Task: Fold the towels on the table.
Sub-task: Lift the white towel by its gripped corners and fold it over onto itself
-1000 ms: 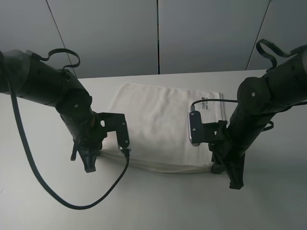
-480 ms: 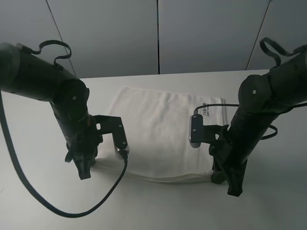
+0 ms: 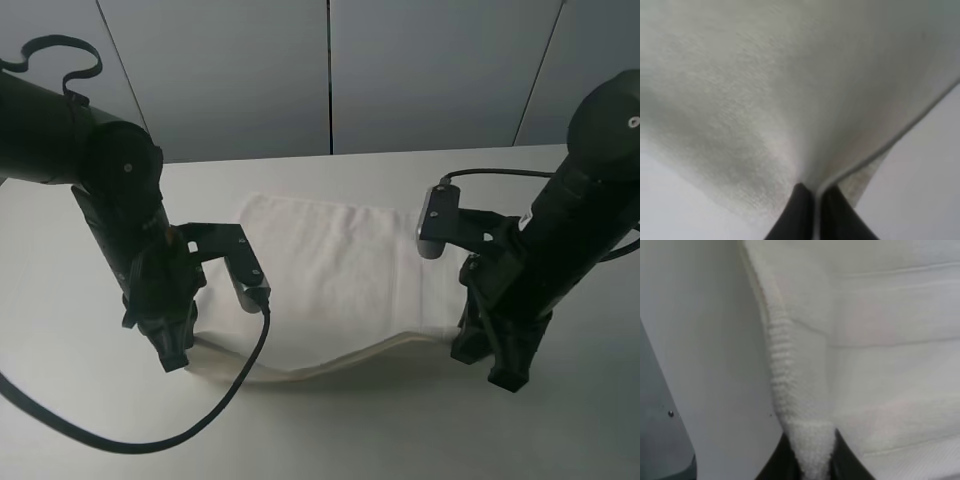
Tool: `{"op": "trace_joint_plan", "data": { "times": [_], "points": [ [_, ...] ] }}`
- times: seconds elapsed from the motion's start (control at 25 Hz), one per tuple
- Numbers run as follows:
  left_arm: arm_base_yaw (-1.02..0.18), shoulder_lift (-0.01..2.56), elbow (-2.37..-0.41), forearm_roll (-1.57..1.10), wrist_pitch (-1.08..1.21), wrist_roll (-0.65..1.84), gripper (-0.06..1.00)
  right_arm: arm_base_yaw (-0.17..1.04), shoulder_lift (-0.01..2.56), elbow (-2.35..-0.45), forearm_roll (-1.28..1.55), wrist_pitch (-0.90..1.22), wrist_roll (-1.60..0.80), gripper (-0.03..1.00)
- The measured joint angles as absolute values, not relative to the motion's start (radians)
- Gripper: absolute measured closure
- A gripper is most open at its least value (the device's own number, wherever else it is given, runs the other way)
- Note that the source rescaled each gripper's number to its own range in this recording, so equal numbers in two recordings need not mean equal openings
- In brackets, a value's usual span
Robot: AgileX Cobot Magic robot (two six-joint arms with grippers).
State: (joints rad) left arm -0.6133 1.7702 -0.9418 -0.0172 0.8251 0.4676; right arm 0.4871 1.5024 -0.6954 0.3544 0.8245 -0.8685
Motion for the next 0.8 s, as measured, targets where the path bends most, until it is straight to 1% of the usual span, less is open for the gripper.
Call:
{"op": "trace_joint_plan", "data": {
  "times": [0.12,0.36,0.6,0.8],
  "points": [
    [-0.613,1.721,-0.942,-0.024,0.791,0.365,0.94,0.487,1.479,-0.695,0.336,0.828,-0.738,0.97],
    [-0.613,1.639,-0.942,-0.025,0.733,0.240,0.94,0.487,1.469,-0.714,0.217,0.822,-0.447,0.97],
    [-0.613,1.613,-0.942,-0.018,0.638,0.137,0.94,0.487,1.465,-0.784,0.158,0.820,-0.293,0.97],
    [-0.613,1.610,-0.942,0.086,0.565,0.015,0.94,0.487,1.465,-0.831,0.011,0.818,-0.108,0.97]
  ]
}}
